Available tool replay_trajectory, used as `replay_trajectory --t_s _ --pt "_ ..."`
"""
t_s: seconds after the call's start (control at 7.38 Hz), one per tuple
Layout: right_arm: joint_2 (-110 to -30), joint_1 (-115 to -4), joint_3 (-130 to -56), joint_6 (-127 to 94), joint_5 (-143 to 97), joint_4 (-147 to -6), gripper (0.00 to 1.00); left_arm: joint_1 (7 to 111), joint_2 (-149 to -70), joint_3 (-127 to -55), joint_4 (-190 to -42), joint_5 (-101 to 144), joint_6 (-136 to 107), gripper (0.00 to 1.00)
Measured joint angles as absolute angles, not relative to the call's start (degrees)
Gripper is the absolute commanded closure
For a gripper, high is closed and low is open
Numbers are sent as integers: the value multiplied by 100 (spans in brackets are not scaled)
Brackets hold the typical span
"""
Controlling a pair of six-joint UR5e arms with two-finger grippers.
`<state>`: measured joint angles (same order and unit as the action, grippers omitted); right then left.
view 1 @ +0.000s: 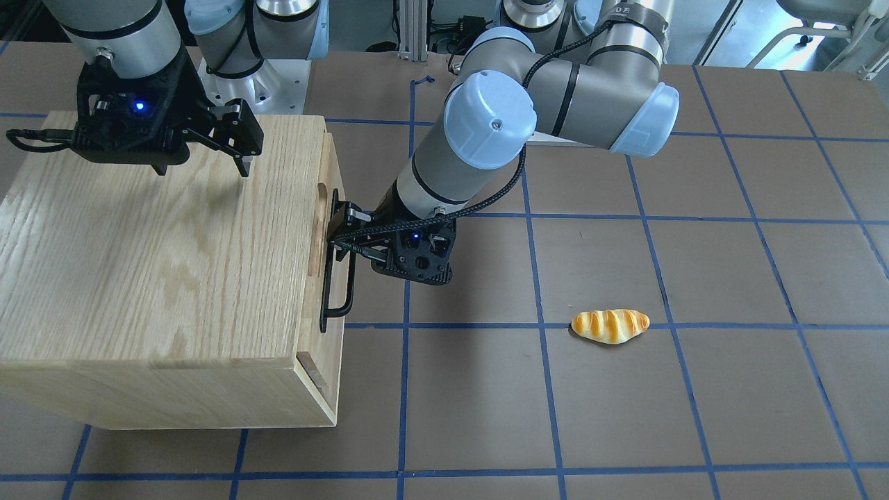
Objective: Open upper drawer
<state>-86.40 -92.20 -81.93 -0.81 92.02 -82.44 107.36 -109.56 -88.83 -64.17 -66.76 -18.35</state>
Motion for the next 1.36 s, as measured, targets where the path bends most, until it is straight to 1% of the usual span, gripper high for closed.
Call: replay_trajectory --t_s 0.41,0.81,1.36 --pt "-8640 -9220 -8194 -88 9202 -8244 0 10487 -10831 -9035 -6603 -7058 -1630 0" --pt "-8640 -9220 -8197 -88 9202 -8244 0 9764 -10481 -9390 -6914 -7146 -978 0" --pt "-8640 -9220 -8193 -88 9202 -8244 0 8960 -10078 -9450 -7671 -7145 -342 0"
